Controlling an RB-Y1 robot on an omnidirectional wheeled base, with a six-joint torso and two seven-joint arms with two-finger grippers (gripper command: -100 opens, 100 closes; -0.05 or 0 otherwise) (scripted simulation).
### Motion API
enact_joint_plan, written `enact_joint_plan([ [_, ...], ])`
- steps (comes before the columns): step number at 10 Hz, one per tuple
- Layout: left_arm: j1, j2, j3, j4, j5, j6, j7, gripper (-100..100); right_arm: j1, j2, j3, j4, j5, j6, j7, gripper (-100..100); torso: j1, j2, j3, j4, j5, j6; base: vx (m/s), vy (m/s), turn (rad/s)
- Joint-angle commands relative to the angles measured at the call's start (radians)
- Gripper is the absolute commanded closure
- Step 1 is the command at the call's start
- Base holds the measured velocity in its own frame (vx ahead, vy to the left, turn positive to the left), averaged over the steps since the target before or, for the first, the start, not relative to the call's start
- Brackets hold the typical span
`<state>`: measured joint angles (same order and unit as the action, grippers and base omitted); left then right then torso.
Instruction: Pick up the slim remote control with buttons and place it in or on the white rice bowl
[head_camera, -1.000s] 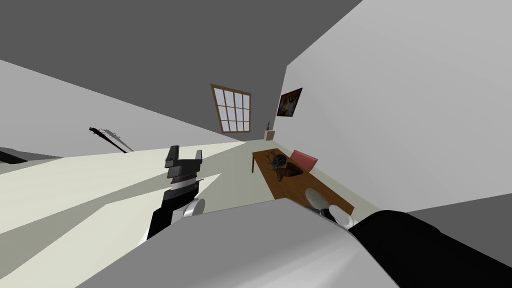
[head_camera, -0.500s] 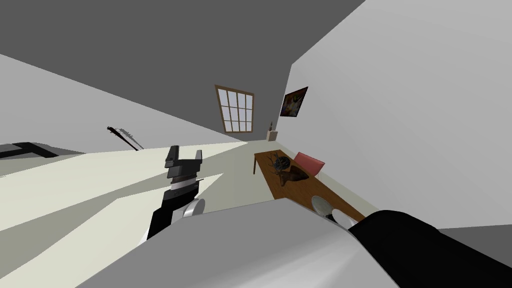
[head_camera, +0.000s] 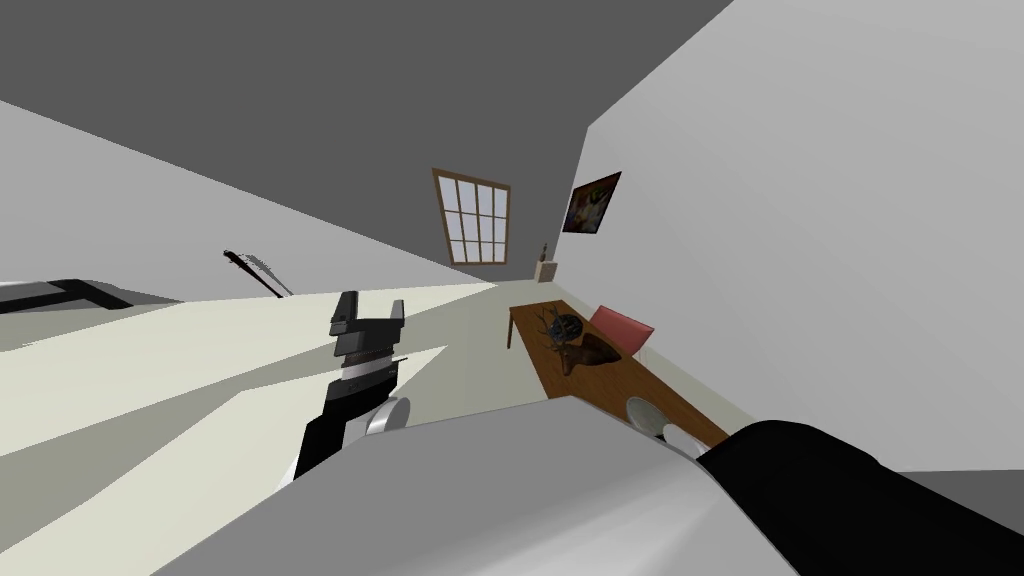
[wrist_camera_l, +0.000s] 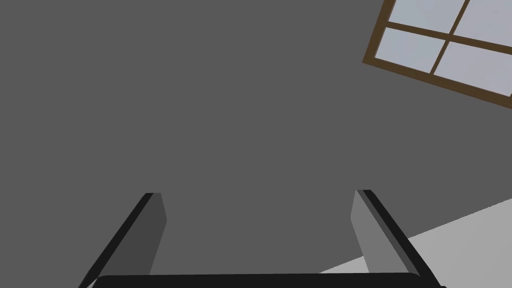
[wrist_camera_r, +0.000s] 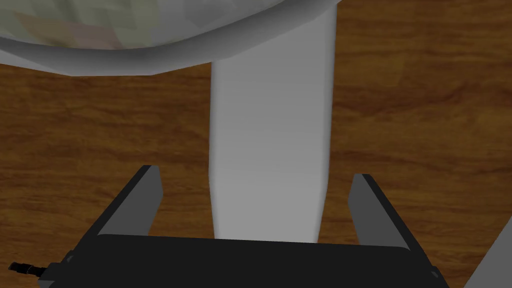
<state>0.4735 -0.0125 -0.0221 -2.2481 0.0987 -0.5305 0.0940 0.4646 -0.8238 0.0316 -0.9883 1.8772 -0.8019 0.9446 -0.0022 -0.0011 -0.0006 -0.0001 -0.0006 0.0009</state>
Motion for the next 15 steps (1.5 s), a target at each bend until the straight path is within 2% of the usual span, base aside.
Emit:
enact_joint_plan([
  [1, 0.0, 0.0, 0.0, 0.0, 0.0, 0.0, 0.0, 0, -0.006, 0.027, 0.018, 0.023, 0.006, 0.034, 0.004, -100, 0.0, 0.0, 0.0, 0.0, 0.0, 0.0, 0.01, -0.067, 0.051],
  [2, 0.0, 0.0, 0.0, 0.0, 0.0, 0.0, 0.0, 0, -0.007, 0.017, 0.011, 0.018, 0.004, 0.019, 0.003, -100, -0.001, 0.0, 0.0, 0.0, 0.0, 0.0, 0.002, -0.03, 0.013],
  [3, 0.0, 0.0, 0.0, 0.0, 0.0, 0.0, 0.0, 0, -0.008, 0.019, 0.013, 0.02, 0.004, 0.024, 0.004, 100, 0.001, 0.001, 0.0, 0.0, 0.0, 0.0, -0.002, -0.006, -0.012],
  [7, 0.0, 0.0, 0.0, 0.0, 0.0, 0.0, 0.0, 0, -0.007, 0.019, 0.013, 0.02, 0.004, 0.023, 0.004, 100, 0.002, 0.001, 0.001, 0.001, 0.0, 0.0, 0.0, 0.0, 0.0],
  [8, 0.0, 0.0, 0.0, 0.0, 0.0, 0.0, 0.0, 0, -0.007, 0.019, 0.013, 0.02, 0.004, 0.023, 0.004, 0, 0.002, 0.001, 0.001, 0.001, 0.0, 0.0, 0.0, 0.0, 0.0],
  [9, 0.0, 0.0, 0.0, 0.0, 0.0, 0.0, 0.0, 0, -0.003, -0.009, -0.006, -0.001, -0.003, -0.009, 0.002, 100, 0.002, 0.001, 0.001, 0.001, 0.0, 0.0, -0.013, 0.046, -0.085],
  [10, 0.0, 0.0, 0.0, 0.0, 0.0, 0.0, 0.0, 0, -0.002, -0.022, -0.013, -0.009, -0.006, -0.024, 0.002, 100, 0.005, 0.001, 0.001, 0.001, 0.002, 0.001, -0.012, 0.061, -0.075],
  [11, 0.0, 0.0, 0.0, 0.0, 0.0, 0.0, 0.0, 0, -0.005, -0.016, -0.008, -0.002, -0.005, -0.014, 0.006, 100, 0.007, 0.002, 0.001, 0.001, 0.002, 0.0, -0.004, 0.024, -0.011],
  [12, 0.0, 0.0, 0.0, 0.0, 0.0, 0.0, 0.0, 0, -0.004, -0.018, -0.01, -0.005, -0.005, -0.018, 0.002, 0, 0.005, 0.001, 0.001, 0.001, 0.002, 0.0, -0.001, 0.005, 0.0],
  [13, 0.0, 0.0, 0.0, 0.0, 0.0, 0.0, 0.0, 0, -0.012, -0.065, -0.032, -0.012, -0.002, -0.015, -0.002, 100, 0.004, 0.001, 0.001, 0.001, 0.001, 0.0, -0.049, 0.035, -0.014],
  [15, 0.0, 0.0, 0.0, 0.0, 0.0, 0.0, 0.0, 0, -0.024, -0.111, -0.049, -0.02, 0.005, -0.013, -0.011, 100, 0.007, 0.005, 0.003, 0.002, 0.004, 0.0, -0.098, 0.078, 0.012],
])
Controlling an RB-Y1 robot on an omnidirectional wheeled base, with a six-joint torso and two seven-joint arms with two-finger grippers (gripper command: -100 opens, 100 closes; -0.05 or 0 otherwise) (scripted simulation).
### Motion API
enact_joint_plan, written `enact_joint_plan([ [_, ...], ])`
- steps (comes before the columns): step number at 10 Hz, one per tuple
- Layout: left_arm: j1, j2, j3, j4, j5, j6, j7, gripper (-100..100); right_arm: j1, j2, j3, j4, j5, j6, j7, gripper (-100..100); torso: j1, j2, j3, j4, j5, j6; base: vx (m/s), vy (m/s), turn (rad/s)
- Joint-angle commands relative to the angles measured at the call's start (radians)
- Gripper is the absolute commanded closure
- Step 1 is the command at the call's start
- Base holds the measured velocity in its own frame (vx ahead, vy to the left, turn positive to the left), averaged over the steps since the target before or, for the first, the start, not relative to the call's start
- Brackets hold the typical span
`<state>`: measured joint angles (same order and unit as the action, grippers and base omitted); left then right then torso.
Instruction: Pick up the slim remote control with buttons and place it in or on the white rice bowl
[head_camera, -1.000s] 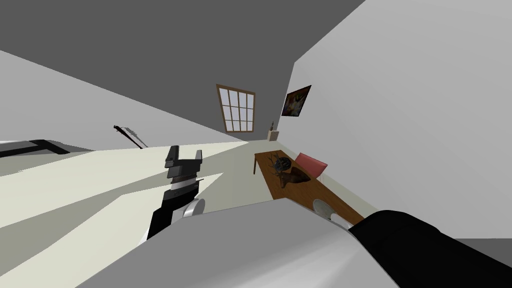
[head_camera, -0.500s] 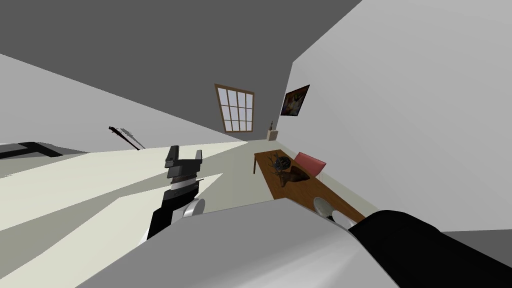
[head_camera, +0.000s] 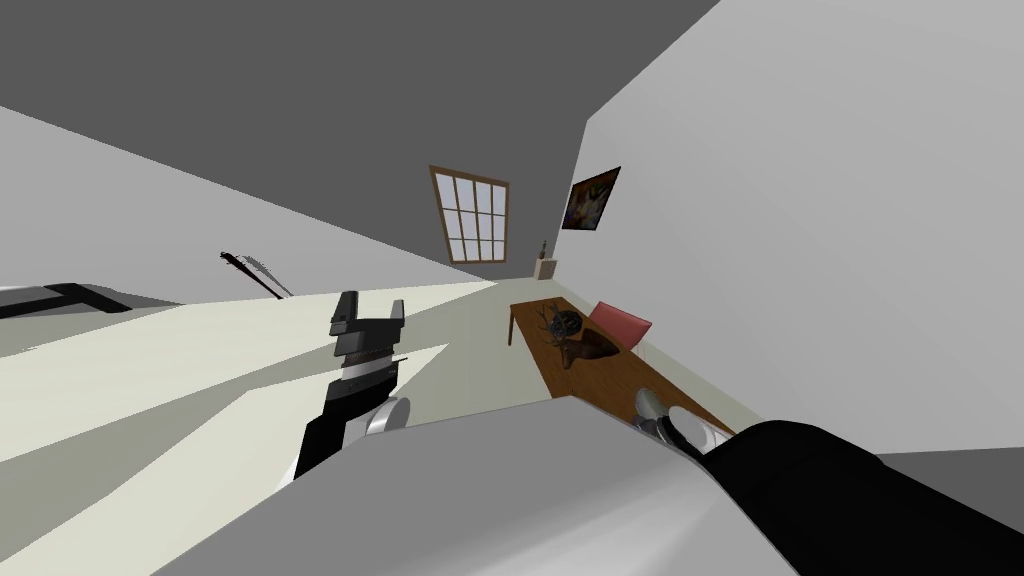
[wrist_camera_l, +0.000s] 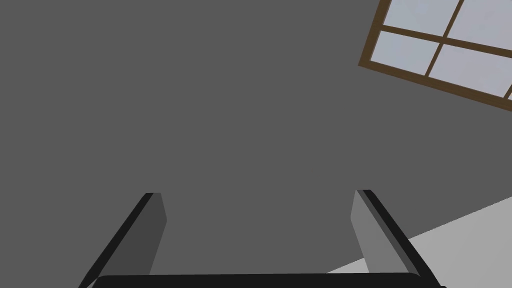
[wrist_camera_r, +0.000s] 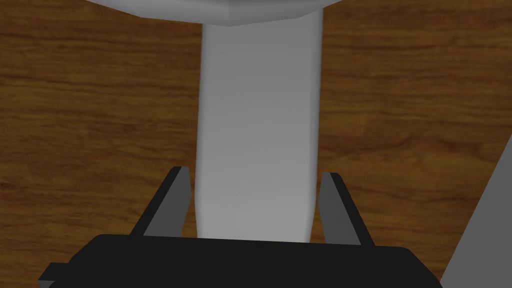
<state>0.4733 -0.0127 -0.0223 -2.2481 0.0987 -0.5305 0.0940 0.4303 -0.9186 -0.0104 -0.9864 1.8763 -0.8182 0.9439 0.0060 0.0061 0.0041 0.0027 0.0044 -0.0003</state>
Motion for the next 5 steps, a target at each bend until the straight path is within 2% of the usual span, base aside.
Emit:
enact_joint_plan([
  [1, 0.0, 0.0, 0.0, 0.0, 0.0, 0.0, 0.0, 0, 0.003, -0.035, -0.014, -0.025, 0.01, 0.004, -0.016, 100, 0.0, 0.0, 0.0, 0.0, 0.0, 0.0, -0.118, 0.063, 0.025],
  [3, 0.0, 0.0, 0.0, 0.0, 0.0, 0.0, 0.0, 0, -0.021, -0.084, -0.027, -0.035, 0.024, 0.003, -0.037, 100, 0.0, 0.002, 0.001, 0.0, 0.0, -0.001, -0.15, 0.053, 0.052],
  [4, 0.0, 0.0, 0.0, 0.0, 0.0, 0.0, 0.0, 0, -0.021, -0.084, -0.027, -0.035, 0.024, 0.003, -0.037, 100, 0.0, 0.004, 0.002, 0.0, 0.001, -0.001, -0.137, 0.053, 0.045],
  [5, 0.0, 0.0, 0.0, 0.0, 0.0, 0.0, 0.0, 0, -0.038, -0.11, -0.031, -0.04, 0.034, 0.0, -0.051, 100, 0.0, 0.003, 0.002, 0.0, 0.0, 0.0, -0.124, 0.084, 0.047],
])
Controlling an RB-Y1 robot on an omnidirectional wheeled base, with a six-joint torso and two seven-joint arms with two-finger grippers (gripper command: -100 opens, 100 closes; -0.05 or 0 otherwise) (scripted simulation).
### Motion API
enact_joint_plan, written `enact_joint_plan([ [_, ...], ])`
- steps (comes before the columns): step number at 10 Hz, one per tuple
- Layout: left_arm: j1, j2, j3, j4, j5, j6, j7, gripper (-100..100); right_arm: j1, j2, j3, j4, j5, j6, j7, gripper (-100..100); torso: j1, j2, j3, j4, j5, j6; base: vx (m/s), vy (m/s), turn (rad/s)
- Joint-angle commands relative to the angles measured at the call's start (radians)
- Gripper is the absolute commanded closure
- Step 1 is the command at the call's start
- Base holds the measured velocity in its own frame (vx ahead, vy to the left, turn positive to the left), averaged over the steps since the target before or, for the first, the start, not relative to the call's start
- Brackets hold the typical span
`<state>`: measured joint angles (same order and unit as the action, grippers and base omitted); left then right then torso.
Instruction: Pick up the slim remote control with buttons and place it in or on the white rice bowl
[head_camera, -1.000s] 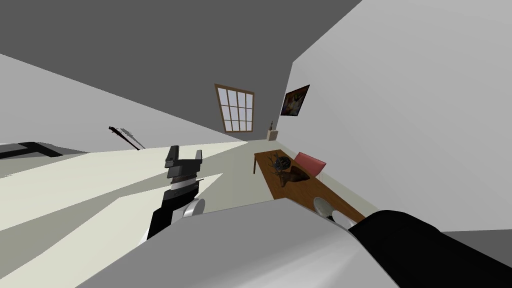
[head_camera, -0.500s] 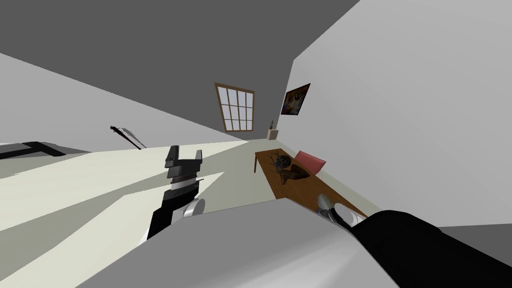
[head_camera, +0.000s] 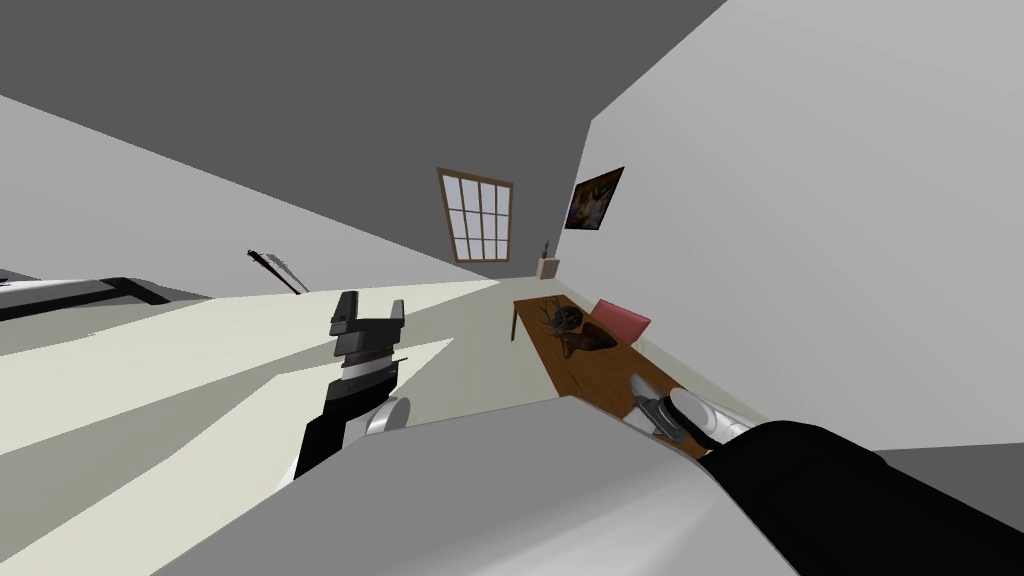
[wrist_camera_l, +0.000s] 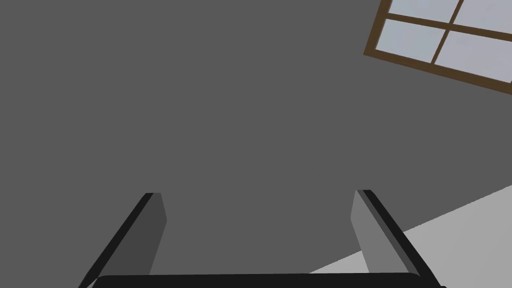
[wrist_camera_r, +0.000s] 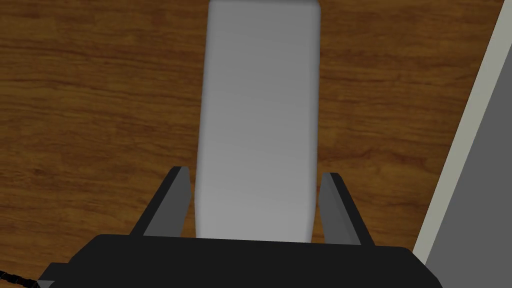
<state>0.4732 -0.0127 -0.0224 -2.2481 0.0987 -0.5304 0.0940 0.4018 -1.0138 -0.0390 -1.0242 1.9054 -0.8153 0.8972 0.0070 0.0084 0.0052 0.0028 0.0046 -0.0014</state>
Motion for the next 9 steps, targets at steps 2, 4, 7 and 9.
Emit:
enact_joint_plan([
  [2, 0.0, 0.0, 0.0, 0.0, 0.0, 0.0, 0.0, 0, -0.036, -0.05, -0.007, -0.011, 0.02, -0.007, -0.024, 100, 0.002, 0.002, 0.001, 0.0, 0.001, -0.001, -0.163, 0.096, 0.097],
  [4, 0.0, 0.0, 0.0, 0.0, 0.0, 0.0, 0.0, 0, -0.067, -0.097, -0.015, -0.022, 0.036, -0.015, -0.043, 100, 0.003, 0.001, 0.001, 0.001, 0.001, -0.001, -0.144, 0.09, 0.096],
  [7, 0.0, 0.0, 0.0, 0.0, 0.0, 0.0, 0.0, 0, -0.087, -0.147, -0.036, -0.026, 0.035, -0.041, -0.05, 100, 0.001, -0.002, -0.001, 0.0, 0.002, -0.001, -0.084, 0.071, 0.09],
  [9, 0.0, 0.0, 0.0, 0.0, 0.0, 0.0, 0.0, 0, -0.082, -0.172, -0.064, -0.014, 0.009, -0.082, -0.04, 100, -0.001, -0.006, -0.003, 0.0, 0.001, -0.001, -0.011, 0.013, 0.105],
])
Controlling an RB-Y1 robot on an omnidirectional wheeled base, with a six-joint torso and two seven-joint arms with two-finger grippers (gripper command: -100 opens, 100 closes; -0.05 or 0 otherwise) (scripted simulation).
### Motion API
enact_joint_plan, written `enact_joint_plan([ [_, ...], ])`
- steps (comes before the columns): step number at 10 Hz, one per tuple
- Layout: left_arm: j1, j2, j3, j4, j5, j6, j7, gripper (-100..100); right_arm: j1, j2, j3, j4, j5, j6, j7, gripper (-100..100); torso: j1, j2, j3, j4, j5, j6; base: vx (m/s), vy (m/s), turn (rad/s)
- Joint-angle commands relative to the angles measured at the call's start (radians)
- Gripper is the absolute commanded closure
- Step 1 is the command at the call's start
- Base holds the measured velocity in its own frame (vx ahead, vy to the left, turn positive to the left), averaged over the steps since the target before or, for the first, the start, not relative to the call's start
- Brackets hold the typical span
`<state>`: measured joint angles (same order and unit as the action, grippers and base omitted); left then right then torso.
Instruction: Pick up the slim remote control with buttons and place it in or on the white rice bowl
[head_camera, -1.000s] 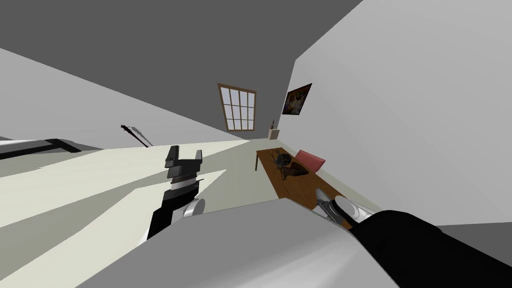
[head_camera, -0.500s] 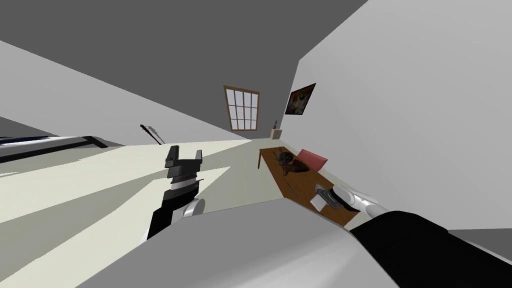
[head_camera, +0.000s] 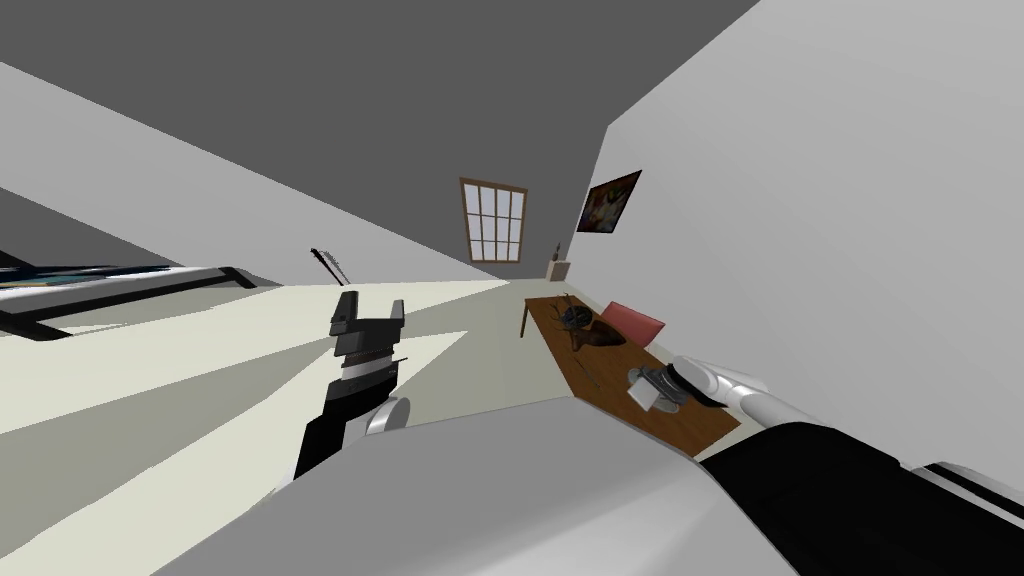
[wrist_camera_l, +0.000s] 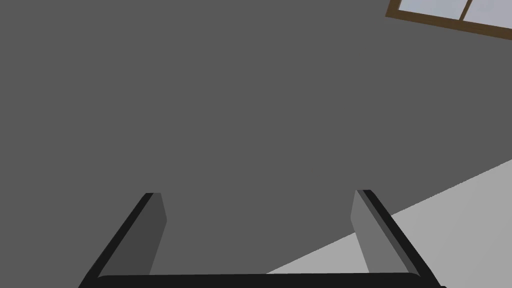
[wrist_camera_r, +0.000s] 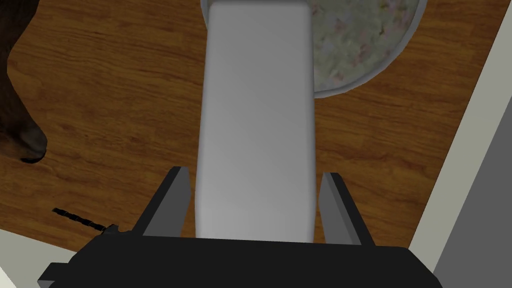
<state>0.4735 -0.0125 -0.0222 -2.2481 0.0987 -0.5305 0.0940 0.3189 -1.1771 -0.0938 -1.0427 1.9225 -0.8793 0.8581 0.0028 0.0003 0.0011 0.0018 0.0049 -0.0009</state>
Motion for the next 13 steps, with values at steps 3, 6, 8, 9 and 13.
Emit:
enact_joint_plan([
  [3, 0.0, 0.0, 0.0, 0.0, 0.0, 0.0, 0.0, 0, 0.016, -0.017, -0.035, 0.025, -0.04, -0.062, 0.013, 100, -0.005, -0.003, -0.002, -0.001, -0.002, 0.002, 0.041, -0.057, 0.047],
  [6, 0.0, 0.0, 0.0, 0.0, 0.0, 0.0, 0.0, 0, 0.039, -0.014, -0.061, 0.052, -0.079, -0.115, 0.03, 100, -0.008, -0.004, -0.003, -0.002, -0.003, 0.004, 0.056, -0.098, 0.049],
  [8, 0.0, 0.0, 0.0, 0.0, 0.0, 0.0, 0.0, 0, 0.048, -0.01, -0.07, 0.062, -0.093, -0.134, 0.036, 100, -0.011, -0.005, -0.004, -0.003, -0.004, 0.004, 0.043, -0.099, 0.036],
  [9, 0.0, 0.0, 0.0, 0.0, 0.0, 0.0, 0.0, 0, 0.067, 0.0, -0.085, 0.084, -0.121, -0.173, 0.048, 100, -0.008, -0.004, -0.004, -0.003, -0.004, 0.004, 0.038, -0.11, 0.062],
  [13, 0.0, 0.0, 0.0, 0.0, 0.0, 0.0, 0.0, 0, 0.104, 0.025, -0.112, 0.124, -0.171, -0.244, 0.07, 100, -0.012, -0.006, -0.005, -0.004, -0.004, 0.005, 0.053, -0.142, 0.05],
])
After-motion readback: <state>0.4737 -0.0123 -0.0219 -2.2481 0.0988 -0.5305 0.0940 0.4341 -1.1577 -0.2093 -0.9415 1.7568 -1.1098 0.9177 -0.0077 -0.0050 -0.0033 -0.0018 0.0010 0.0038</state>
